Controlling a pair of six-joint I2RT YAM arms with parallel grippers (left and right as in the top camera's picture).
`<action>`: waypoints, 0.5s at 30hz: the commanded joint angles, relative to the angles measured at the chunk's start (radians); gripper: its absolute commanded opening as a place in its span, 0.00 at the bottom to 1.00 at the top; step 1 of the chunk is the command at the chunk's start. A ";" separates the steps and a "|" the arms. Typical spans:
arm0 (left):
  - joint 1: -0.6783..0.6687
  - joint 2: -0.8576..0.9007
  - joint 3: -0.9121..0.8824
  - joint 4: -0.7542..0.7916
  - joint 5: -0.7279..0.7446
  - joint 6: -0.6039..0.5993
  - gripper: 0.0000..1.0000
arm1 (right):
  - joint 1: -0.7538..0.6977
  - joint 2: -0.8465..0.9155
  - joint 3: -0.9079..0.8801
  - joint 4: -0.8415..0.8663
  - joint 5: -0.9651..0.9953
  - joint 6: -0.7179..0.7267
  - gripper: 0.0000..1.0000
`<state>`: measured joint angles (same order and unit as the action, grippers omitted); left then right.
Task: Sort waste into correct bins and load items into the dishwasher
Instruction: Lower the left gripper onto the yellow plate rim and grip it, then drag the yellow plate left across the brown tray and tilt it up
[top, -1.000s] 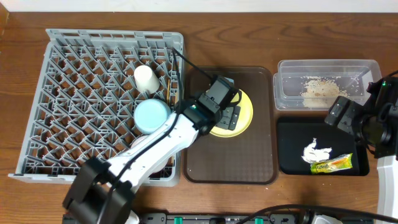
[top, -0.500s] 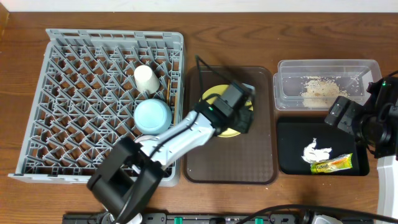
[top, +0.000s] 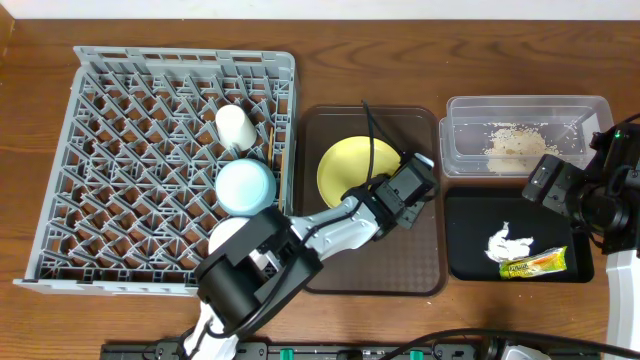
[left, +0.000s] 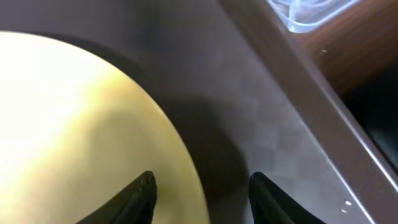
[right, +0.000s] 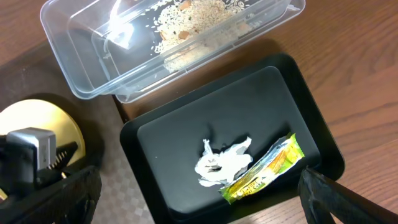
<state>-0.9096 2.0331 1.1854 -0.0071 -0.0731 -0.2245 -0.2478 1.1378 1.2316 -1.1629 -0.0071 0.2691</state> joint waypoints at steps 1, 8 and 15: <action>0.008 0.051 -0.003 -0.010 -0.055 0.052 0.42 | -0.007 -0.003 0.012 0.000 0.003 -0.001 0.99; 0.007 0.066 -0.003 -0.050 0.064 0.026 0.08 | -0.007 -0.003 0.012 -0.001 0.003 -0.001 0.99; 0.008 0.004 -0.003 -0.078 0.103 0.025 0.08 | -0.007 -0.003 0.012 0.000 0.003 -0.001 0.99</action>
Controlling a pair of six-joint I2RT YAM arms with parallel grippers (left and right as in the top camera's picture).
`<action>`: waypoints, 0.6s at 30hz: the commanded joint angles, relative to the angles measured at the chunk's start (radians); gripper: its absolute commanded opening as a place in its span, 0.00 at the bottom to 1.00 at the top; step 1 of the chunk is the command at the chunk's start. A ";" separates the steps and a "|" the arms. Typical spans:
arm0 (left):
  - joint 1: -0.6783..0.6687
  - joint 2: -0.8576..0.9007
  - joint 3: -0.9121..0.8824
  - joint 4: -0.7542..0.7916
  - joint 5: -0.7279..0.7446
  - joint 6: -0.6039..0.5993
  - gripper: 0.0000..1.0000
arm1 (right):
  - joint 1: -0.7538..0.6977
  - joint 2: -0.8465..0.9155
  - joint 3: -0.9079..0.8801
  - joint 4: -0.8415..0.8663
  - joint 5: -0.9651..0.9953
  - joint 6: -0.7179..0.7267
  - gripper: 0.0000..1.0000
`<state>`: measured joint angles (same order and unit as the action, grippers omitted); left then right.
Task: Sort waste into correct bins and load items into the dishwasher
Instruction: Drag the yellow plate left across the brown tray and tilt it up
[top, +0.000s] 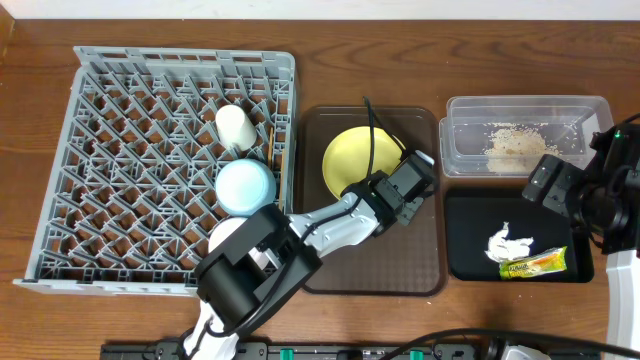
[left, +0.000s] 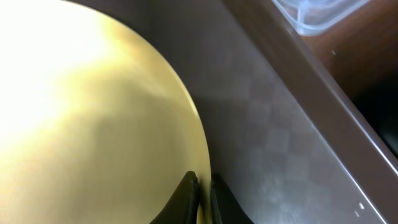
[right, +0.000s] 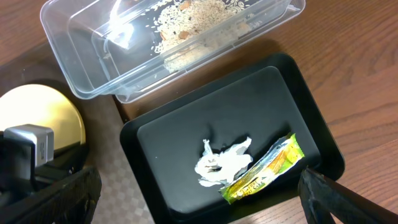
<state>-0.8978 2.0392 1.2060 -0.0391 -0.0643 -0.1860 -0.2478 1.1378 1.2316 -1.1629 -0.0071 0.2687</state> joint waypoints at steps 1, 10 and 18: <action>-0.001 -0.036 -0.024 -0.055 0.103 -0.014 0.08 | -0.007 -0.003 0.012 0.000 0.003 0.000 0.99; 0.063 -0.389 -0.024 -0.112 0.263 -0.035 0.08 | -0.007 -0.003 0.012 0.000 0.003 0.000 0.99; 0.257 -0.615 -0.024 -0.217 0.451 -0.135 0.08 | -0.007 -0.003 0.012 0.000 0.003 0.000 0.99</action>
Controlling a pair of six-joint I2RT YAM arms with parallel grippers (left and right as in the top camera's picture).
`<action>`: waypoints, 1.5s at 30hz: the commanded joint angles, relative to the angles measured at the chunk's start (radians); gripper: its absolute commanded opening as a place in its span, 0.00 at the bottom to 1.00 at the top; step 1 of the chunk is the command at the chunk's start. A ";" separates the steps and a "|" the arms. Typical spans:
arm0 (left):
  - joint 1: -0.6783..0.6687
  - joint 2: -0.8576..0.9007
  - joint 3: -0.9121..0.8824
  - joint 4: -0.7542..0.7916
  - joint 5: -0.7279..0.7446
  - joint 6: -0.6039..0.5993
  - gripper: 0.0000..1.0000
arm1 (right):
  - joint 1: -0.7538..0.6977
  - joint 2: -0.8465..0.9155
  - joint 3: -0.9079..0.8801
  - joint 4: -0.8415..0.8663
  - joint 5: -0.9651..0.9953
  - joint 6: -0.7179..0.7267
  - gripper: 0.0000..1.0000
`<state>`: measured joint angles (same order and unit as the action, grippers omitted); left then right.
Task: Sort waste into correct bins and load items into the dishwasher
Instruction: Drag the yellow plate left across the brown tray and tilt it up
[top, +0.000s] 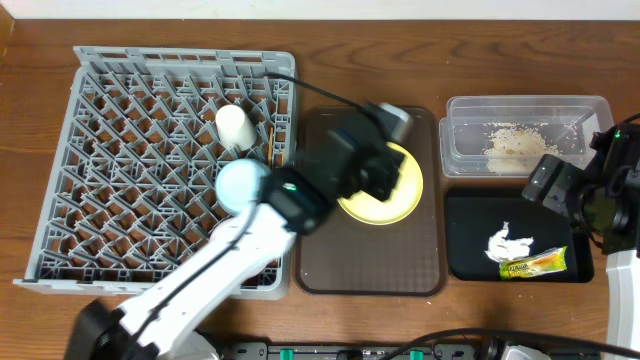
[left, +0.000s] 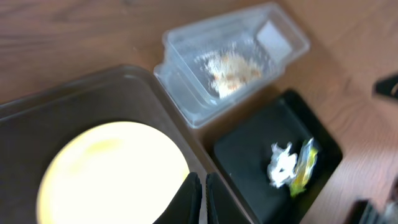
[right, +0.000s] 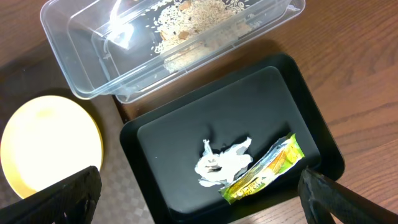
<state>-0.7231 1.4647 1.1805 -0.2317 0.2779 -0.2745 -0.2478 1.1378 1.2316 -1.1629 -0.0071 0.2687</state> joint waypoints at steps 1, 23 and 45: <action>0.110 -0.050 0.002 -0.039 0.130 -0.047 0.07 | -0.007 -0.003 0.012 0.000 0.003 0.000 0.99; 0.129 0.410 0.002 -0.168 -0.294 0.000 0.67 | -0.007 -0.003 0.012 0.000 0.003 0.000 0.99; 0.204 0.084 0.002 -0.135 0.063 -0.043 0.07 | -0.007 -0.003 0.012 0.000 0.003 0.000 0.99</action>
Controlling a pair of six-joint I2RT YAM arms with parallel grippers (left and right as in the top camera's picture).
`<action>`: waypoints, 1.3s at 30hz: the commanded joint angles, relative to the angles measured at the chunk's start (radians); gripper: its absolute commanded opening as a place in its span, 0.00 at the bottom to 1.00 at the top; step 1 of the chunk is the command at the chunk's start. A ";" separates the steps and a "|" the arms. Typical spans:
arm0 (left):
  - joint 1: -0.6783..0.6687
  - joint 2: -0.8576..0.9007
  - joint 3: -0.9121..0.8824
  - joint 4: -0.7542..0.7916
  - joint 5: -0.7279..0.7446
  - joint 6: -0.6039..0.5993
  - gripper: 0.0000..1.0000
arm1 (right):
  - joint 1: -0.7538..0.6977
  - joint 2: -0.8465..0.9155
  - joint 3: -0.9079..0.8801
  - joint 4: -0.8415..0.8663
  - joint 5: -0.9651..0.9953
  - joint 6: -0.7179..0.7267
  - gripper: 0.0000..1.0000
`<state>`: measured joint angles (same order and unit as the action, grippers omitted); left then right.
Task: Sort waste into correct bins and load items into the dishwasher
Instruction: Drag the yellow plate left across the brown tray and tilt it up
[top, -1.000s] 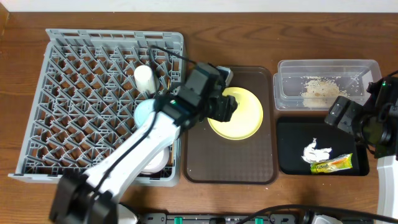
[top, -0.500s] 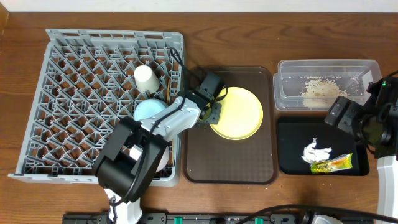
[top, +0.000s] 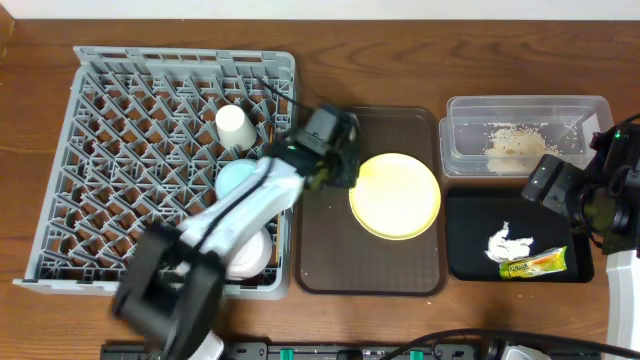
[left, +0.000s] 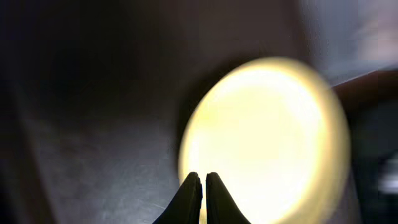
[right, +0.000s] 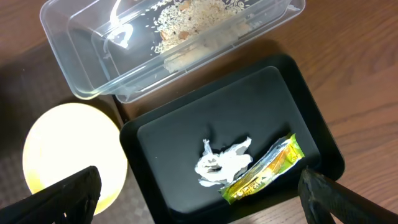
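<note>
The yellow plate lies flat in the right half of the brown tray. It shows as a bright blurred disc in the left wrist view. My left gripper is shut, with its tips at the plate's left rim and nothing seen between them. My right gripper stands wide open over the black bin. That bin holds a crumpled white tissue and a yellow-green wrapper. Above it, the clear container holds food scraps.
The grey dish rack fills the left side. It holds a white cup, a light blue bowl and a white bowl. My left arm crosses the rack's right edge.
My left gripper was shut high above the tray and is now low at the plate's left rim. The plate lies further right on the tray. The right arm has not moved.
My left gripper stood open around the plate's right rim, then was shut on that rim. Later it was up above the tray, shut, with the plate lying below. Now it is at the plate's left side and the plate sits nearer the tray's right wall.
</note>
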<state>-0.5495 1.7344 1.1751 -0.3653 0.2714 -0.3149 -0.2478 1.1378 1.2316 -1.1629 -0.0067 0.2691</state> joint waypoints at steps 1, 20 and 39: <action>0.038 -0.230 0.007 -0.009 0.070 -0.003 0.08 | -0.007 -0.003 0.012 0.000 0.002 -0.001 0.99; 0.039 0.021 0.006 0.011 0.129 0.093 0.33 | -0.007 -0.003 0.012 0.000 0.002 -0.001 0.99; 0.027 0.290 0.007 -0.041 0.174 0.091 0.08 | -0.007 -0.003 0.012 0.000 0.002 -0.001 0.99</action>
<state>-0.5144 1.9930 1.1847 -0.3561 0.5175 -0.2317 -0.2478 1.1378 1.2316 -1.1625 -0.0071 0.2687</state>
